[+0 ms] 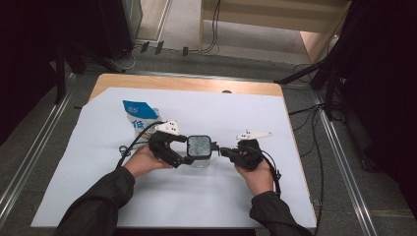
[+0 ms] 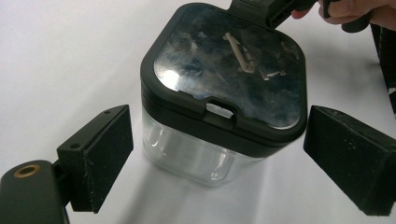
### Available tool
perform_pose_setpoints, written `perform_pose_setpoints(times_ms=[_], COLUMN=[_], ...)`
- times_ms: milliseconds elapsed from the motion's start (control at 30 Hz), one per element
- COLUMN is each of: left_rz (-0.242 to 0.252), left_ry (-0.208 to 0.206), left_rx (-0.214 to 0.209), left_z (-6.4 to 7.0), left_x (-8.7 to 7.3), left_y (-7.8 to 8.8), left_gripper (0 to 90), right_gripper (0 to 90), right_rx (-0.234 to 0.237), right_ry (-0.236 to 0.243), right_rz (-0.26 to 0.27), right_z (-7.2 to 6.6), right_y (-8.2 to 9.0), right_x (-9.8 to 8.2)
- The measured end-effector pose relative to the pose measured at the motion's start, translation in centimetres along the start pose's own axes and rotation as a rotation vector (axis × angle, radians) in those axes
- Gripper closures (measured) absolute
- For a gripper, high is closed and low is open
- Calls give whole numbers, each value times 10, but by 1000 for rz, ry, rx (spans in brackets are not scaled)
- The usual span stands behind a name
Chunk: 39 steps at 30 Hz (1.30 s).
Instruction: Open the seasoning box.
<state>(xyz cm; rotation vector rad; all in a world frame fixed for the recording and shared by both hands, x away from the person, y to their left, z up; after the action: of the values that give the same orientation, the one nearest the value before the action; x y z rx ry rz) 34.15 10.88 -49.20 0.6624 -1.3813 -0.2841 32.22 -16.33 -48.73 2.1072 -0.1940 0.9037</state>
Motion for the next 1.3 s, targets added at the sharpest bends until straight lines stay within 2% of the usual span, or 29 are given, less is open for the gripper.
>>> perform_pose_setpoints(times_ms=[100, 533, 600, 1000, 1167, 1233, 1300], left_rz=[3, -32, -33, -41, -38, -24, -18], left_ry=[14, -9, 1, -30, -26, -15, -21], left_rx=[-13, -16, -20, 8, 14, 10, 10], left_z=[-2, -3, -3, 0, 1, 1, 1], left_x=[1, 1, 1, 3, 4, 5, 6], left_y=[-4, -17, -18, -15, -14, -12, -10], left_gripper=[86, 90, 91, 105, 105, 106, 109], right_gripper=[900, 900, 900, 900, 900, 900, 900], right_rx=[-3, -13, -14, -16, -16, -18, -18], right_ry=[-3, -13, -16, -18, -25, -26, -26], right_rz=[3, 11, 13, 15, 17, 17, 17], right_z=[0, -2, -2, -2, -3, -3, -3], right_y=[0, 0, 0, 0, 0, 0, 0], right_x=[-1, -4, -4, -5, -5, -5, -5])
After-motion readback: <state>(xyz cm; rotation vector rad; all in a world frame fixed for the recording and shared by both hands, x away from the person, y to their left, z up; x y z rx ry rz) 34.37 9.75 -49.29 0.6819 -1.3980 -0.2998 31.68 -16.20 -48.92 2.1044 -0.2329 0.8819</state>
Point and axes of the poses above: each handheld gripper's, and its own axes: y roughly backward along the jaws, x roughly out of its top, z roughly to its right, the point moved 1 cm from there along -y, roughly forward along the jaws, and after that the axes turned 13 degrees about -y, right-handed, at the moved point
